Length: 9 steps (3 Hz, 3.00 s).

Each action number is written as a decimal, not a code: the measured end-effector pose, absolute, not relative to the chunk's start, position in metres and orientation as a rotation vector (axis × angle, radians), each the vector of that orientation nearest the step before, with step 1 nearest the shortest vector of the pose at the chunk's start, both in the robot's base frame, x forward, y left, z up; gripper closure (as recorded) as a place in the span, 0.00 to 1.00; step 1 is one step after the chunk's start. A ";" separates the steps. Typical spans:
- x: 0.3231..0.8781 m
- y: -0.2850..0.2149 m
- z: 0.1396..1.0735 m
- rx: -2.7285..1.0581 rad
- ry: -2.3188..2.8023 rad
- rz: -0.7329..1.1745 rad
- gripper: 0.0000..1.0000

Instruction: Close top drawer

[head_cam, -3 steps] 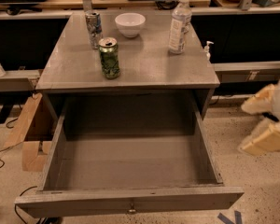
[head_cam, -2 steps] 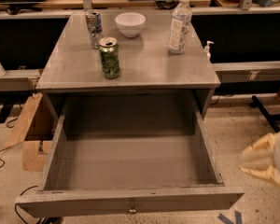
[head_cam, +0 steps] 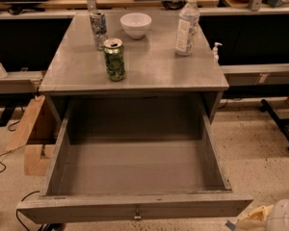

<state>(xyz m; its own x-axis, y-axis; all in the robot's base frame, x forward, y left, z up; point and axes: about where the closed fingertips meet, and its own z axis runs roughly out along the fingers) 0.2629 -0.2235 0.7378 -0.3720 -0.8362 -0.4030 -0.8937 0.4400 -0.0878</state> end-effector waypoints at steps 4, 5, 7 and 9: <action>0.256 -0.174 0.637 -1.607 2.136 0.371 1.00; 0.282 -0.141 0.601 -1.679 2.003 0.451 1.00; 0.316 -0.103 0.576 -1.728 1.869 0.537 1.00; 0.341 -0.092 0.573 -1.734 1.837 0.543 1.00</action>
Offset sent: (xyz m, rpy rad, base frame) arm -0.0107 0.0243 -0.0394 0.0119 0.0414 0.0454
